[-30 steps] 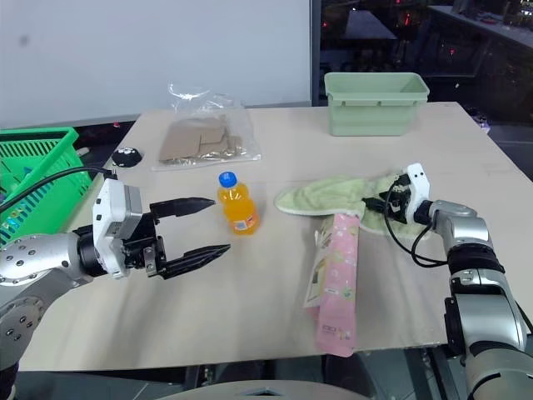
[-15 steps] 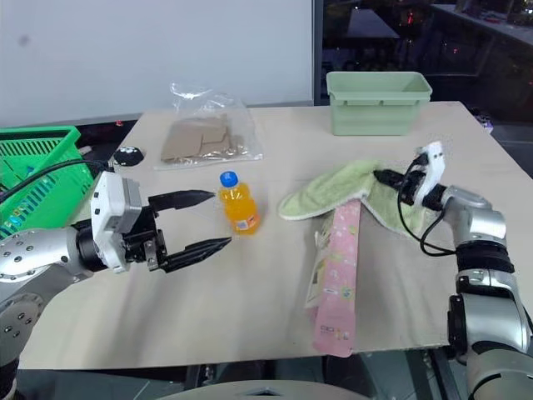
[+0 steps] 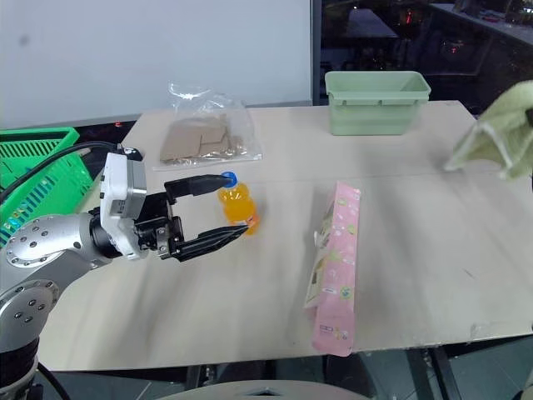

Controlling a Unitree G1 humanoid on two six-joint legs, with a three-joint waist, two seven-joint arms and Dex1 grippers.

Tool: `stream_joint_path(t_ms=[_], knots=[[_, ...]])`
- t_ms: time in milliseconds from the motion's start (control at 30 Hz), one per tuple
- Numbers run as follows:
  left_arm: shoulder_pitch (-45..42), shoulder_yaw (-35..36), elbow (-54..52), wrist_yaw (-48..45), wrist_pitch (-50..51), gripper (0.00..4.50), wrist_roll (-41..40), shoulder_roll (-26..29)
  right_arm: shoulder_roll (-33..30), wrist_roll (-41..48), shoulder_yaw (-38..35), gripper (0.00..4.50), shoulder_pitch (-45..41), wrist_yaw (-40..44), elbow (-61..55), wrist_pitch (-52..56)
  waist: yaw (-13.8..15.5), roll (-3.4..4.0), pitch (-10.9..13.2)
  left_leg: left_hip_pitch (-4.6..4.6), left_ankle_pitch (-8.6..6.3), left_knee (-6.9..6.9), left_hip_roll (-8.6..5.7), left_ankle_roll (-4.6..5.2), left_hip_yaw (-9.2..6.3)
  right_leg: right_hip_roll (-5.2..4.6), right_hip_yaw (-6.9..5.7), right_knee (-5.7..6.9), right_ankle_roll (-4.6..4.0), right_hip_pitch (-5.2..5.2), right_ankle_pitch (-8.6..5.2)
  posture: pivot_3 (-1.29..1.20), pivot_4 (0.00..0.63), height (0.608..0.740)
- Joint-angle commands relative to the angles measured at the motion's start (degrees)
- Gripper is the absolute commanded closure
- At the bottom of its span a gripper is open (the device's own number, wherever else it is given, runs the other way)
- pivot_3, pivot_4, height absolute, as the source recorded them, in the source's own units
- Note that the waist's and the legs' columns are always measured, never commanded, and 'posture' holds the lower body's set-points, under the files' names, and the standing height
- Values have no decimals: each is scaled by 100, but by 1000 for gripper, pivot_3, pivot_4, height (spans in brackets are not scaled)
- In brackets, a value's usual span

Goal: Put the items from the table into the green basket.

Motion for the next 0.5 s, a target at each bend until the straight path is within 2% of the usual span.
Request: stream_joint_path(t_ms=[33, 67, 100, 133, 200, 333, 400, 500], knots=[[-135, 14, -23, 37, -23, 0, -18, 27, -132, -8, 0, 2345, 138, 157, -255, -88, -49, 2, 0, 1, 0, 1, -1, 0, 5, 0, 6, 1, 0, 0, 0, -51, 0, 740], [-141, -11, -12, 31, -31, 0, 12, 28, -118, -10, -36, 1790, 133, 58, -231, -136, -78, 10, 1, 4, 0, 1, -1, 0, 13, 0, 15, 2, 1, -1, 1, -51, 0, 740], [-147, -26, -3, 29, -34, 0, 29, 28, -117, -12, -52, 1433, 118, 18, -197, -162, -103, 17, -2, 8, 0, 1, -1, 0, 23, 0, 26, 4, 2, -2, 1, -51, 0, 740], [-154, -32, 6, 29, -36, 0, 40, 29, -117, -52, -57, 831, 75, -71, -162, -290, -125, 17, -2, 10, 0, 1, -2, 0, 25, 0, 30, 5, 3, -1, 1, -51, 0, 740], [-161, -30, 21, 22, -38, 0, 49, 38, -102, -69, -85, 36, -89, -263, -109, -439, -159, 18, -2, 12, 0, 1, -1, 0, 23, 3, 29, 6, 3, -1, 1, -53, 0, 740], [-167, -56, 33, -5, -56, 0, 117, 75, -68, -69, -66, 36, -415, -342, 111, -750, -200, 17, -1, 13, 0, 1, -1, 0, 23, 4, 31, 7, 3, -1, 1, -53, 0, 740], [-146, -82, 37, -14, -47, 0, 166, 94, 64, 104, 21, 36, -395, -18, -233, -578, -192, 15, 0, 10, -1, 1, -1, 2, 20, 5, 30, 6, 3, -1, 1, -54, 0, 740], [-34, -106, 28, -8, -4, 0, 272, 165, 288, 471, 366, 36, 101, 630, -1372, 244, -200, 15, 0, 9, -3, 0, 1, 5, 19, 7, 30, 5, 3, -2, 1, -51, 0, 740]])
